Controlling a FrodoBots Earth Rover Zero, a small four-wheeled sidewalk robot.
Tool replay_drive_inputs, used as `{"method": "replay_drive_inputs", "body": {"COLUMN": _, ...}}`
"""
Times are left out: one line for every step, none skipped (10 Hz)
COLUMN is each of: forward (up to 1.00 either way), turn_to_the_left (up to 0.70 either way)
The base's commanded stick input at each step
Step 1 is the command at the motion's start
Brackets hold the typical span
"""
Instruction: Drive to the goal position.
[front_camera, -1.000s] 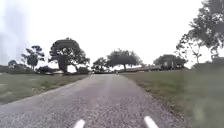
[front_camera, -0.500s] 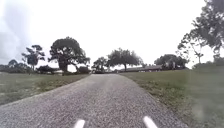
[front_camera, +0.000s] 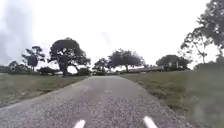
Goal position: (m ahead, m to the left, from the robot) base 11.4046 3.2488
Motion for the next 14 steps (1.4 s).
{"method": "replay_drive_inputs", "body": {"forward": 0.7, "turn_to_the_left": 0.0}}
{"method": "replay_drive_inputs", "body": {"forward": 0.7, "turn_to_the_left": 0.0}}
{"method": "replay_drive_inputs", "body": {"forward": 0.7, "turn_to_the_left": 0.0}}
{"method": "replay_drive_inputs", "body": {"forward": 0.7, "turn_to_the_left": 0.0}}
{"method": "replay_drive_inputs", "body": {"forward": 0.7, "turn_to_the_left": 0.0}}
{"method": "replay_drive_inputs", "body": {"forward": 0.7, "turn_to_the_left": 0.0}}
{"method": "replay_drive_inputs", "body": {"forward": 0.7, "turn_to_the_left": 0.0}}
{"method": "replay_drive_inputs", "body": {"forward": 0.7, "turn_to_the_left": 0.0}}
{"method": "replay_drive_inputs", "body": {"forward": 0.7, "turn_to_the_left": 0.0}}
{"method": "replay_drive_inputs", "body": {"forward": 0.7, "turn_to_the_left": 0.0}}
{"method": "replay_drive_inputs", "body": {"forward": 0.7, "turn_to_the_left": 0.0}}
{"method": "replay_drive_inputs", "body": {"forward": 0.7, "turn_to_the_left": 0.0}}
{"method": "replay_drive_inputs", "body": {"forward": 0.7, "turn_to_the_left": 0.0}}
{"method": "replay_drive_inputs", "body": {"forward": 0.7, "turn_to_the_left": 0.0}}
